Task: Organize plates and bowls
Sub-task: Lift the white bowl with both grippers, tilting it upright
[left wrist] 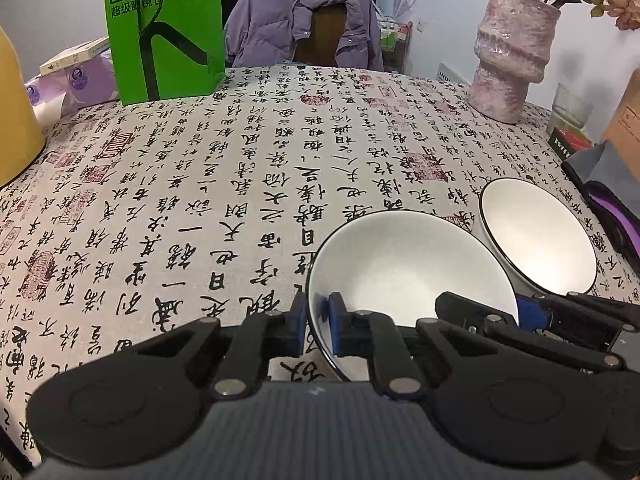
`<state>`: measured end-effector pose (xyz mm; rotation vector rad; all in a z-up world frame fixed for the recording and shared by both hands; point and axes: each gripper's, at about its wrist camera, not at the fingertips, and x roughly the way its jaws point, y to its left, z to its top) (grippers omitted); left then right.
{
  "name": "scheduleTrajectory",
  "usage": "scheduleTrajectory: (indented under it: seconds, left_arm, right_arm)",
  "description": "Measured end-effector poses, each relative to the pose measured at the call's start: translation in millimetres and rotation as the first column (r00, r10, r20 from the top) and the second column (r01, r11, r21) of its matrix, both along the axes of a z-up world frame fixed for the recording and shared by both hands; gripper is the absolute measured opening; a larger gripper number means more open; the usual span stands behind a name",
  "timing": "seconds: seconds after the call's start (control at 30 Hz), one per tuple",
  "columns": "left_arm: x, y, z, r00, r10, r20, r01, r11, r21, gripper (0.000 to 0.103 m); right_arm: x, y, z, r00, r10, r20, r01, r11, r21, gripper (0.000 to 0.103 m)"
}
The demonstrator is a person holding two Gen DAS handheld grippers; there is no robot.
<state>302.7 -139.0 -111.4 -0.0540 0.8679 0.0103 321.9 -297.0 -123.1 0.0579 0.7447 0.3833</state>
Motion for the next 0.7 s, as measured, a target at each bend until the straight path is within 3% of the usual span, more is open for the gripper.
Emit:
scheduleTrajectory:
  seconds: [0.7]
  left_arm:
    - [-4.6,0.1,0.2,1.0,0.024,0.013,-0.024,1.0,0.019,0.013]
  right_arm:
    - [-1.6,-2.9,1.0,0.999,0.012,0.032,-0.013,0.999,0.034,0.019]
